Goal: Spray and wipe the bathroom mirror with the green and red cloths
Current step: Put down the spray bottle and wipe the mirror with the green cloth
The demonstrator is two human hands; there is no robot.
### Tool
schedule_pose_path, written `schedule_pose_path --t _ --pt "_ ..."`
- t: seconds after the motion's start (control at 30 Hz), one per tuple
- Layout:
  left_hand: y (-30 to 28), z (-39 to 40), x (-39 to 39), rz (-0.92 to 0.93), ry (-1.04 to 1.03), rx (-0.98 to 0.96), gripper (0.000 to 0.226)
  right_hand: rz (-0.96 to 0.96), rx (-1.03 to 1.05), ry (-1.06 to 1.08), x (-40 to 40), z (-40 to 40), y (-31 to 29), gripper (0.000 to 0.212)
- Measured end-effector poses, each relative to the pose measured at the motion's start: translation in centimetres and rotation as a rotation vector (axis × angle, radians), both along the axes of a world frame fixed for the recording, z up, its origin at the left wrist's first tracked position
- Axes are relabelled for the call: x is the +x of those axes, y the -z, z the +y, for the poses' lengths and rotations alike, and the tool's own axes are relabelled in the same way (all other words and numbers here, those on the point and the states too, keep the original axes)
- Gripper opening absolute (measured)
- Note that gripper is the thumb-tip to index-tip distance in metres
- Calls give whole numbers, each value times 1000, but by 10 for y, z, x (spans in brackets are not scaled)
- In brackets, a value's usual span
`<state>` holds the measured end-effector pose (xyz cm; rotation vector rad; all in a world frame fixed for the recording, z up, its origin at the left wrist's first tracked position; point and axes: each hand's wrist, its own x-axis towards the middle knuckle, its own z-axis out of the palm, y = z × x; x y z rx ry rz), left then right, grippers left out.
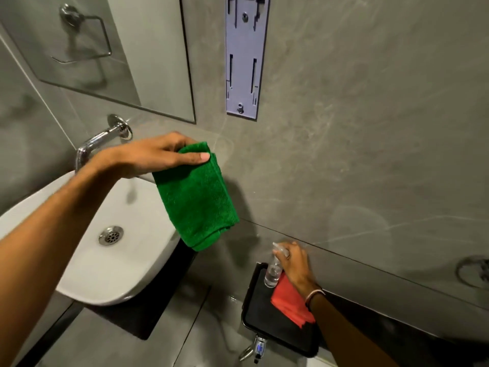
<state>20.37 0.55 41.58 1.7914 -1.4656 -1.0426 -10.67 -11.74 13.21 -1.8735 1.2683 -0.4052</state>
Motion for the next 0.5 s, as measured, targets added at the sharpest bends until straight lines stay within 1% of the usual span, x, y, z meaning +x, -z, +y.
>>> schedule_pose_path --t 0.03,0.1,0.17,0.23,0.27,0.3,0.33,0.37,0.4,0.43,0.47,0.5 --pt "5 2 1 5 4 14 40 24 24 -10 -1 -1 5 32" --pt "12 5 2 29 29 30 36 84 54 -35 -1 -3 13 32" --pt "13 8 1 41 41 41 32 139 30 -49 -1 -4 19 29" --pt "10 12 -2 12 49 21 31 207 -18 -45 -5 -4 17 29" --pt "7 13 -3 -12 52 4 31 260 -53 -68 -7 -1 13 32" --pt "2 13 -5 -34 55 -14 31 354 -98 -118 -8 3 4 35" --pt "-6 14 -6 -62 52 -45 32 470 -157 -188 -5 7 -12 40" --pt "-12 16 -9 -83 57 -71 33 526 -228 -222 0 12 -30 45" --pt "-26 20 -9 -115 64 -110 34 493 -320 -234 15 14 -58 50" --pt "-38 22 -12 -145 84 -143 33 335 -363 -213 29 19 -90 52" --pt "-51 23 -15 -167 104 -171 30 82 -338 -193 43 23 -125 51" --pt "-70 28 -17 -190 114 -198 27 -217 -289 -213 58 27 -165 48"
